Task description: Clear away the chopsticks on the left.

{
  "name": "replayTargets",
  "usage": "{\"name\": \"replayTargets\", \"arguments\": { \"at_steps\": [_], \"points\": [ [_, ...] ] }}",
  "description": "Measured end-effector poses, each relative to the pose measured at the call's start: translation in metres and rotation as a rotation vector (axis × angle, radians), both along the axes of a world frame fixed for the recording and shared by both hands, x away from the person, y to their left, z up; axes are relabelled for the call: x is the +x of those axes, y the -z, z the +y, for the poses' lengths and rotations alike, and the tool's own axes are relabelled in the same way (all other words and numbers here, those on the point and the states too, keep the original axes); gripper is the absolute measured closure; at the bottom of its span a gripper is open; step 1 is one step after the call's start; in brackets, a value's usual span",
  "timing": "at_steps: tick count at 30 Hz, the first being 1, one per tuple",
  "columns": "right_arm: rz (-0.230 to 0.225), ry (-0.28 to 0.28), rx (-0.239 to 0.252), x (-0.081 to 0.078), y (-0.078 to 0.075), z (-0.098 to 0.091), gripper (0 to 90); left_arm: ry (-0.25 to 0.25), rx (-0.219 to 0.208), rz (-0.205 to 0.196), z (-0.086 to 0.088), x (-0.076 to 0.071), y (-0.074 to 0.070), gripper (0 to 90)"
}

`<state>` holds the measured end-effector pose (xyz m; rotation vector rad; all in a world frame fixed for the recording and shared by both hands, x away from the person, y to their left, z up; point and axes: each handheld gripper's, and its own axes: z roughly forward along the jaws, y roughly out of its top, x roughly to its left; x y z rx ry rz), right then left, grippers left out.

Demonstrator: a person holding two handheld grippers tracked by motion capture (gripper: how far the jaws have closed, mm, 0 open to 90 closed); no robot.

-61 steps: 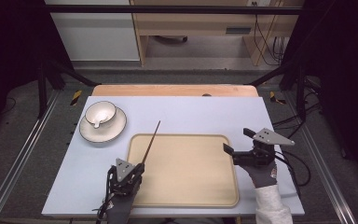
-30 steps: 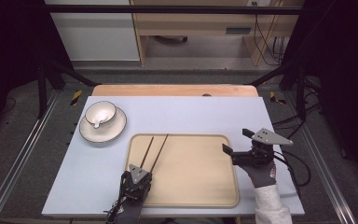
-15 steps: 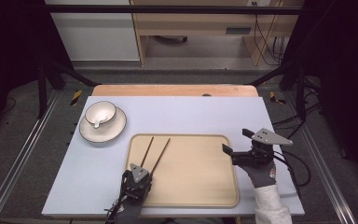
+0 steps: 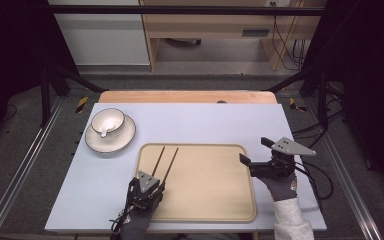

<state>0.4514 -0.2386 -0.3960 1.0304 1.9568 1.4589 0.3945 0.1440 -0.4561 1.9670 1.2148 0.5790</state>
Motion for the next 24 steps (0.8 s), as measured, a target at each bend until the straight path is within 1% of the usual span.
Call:
{"name": "replayTargets", "arguments": {
  "at_steps": [2, 6, 8, 10, 11, 13, 14, 16, 17, 18, 19, 20, 22, 24],
  "points": [
    [-0.001, 0.001, 0.000, 0.000, 0.000, -0.001, 2.2, 0.024, -0.014, -0.019, 0.002, 0.002, -0.008, 70.9],
    [-0.003, 0.005, 0.007, -0.001, -0.001, -0.001, 2.2, 0.067, -0.021, -0.064, 0.006, 0.007, -0.024, 61.7],
    [-0.008, 0.003, 0.006, -0.001, -0.002, -0.002, 2.2, 0.081, -0.008, -0.095, 0.009, 0.009, -0.032, 57.5],
    [-0.009, 0.006, 0.012, -0.002, -0.003, -0.003, 2.2, 0.099, -0.010, -0.112, 0.014, 0.012, -0.040, 53.1],
    [-0.014, 0.004, 0.010, -0.002, -0.003, -0.004, 2.2, 0.104, -0.022, -0.114, 0.016, 0.014, -0.044, 50.3],
    [-0.013, 0.008, 0.015, -0.002, -0.004, -0.004, 2.2, 0.113, -0.033, -0.121, 0.023, 0.018, -0.050, 44.5],
    [-0.013, 0.009, 0.016, -0.003, -0.004, -0.005, 2.2, 0.109, -0.044, -0.123, 0.026, 0.020, -0.052, 42.0],
    [-0.022, 0.010, 0.016, -0.003, -0.004, -0.006, 2.2, 0.112, -0.042, -0.124, 0.034, 0.022, -0.055, 37.3],
    [-0.019, 0.013, 0.018, -0.003, -0.005, -0.007, 2.1, 0.117, -0.032, -0.127, 0.040, 0.023, -0.057, 35.7],
    [-0.020, 0.014, 0.020, -0.003, -0.005, -0.008, 2.1, 0.110, -0.039, -0.135, 0.044, 0.023, -0.058, 33.6],
    [-0.018, 0.016, 0.023, -0.003, -0.005, -0.008, 2.1, 0.107, -0.035, -0.141, 0.050, 0.023, -0.059, 31.6],
    [-0.020, 0.018, 0.024, -0.003, -0.006, -0.009, 2.1, 0.103, -0.039, -0.142, 0.053, 0.023, -0.059, 30.4],
    [-0.019, 0.021, 0.028, -0.004, -0.006, -0.010, 2.0, 0.102, -0.026, -0.145, 0.064, 0.023, -0.058, 27.2],
    [-0.023, 0.024, 0.027, -0.004, -0.006, -0.011, 2.0, 0.094, 0.002, -0.150, 0.072, 0.021, -0.055, 24.8]
  ]
}}
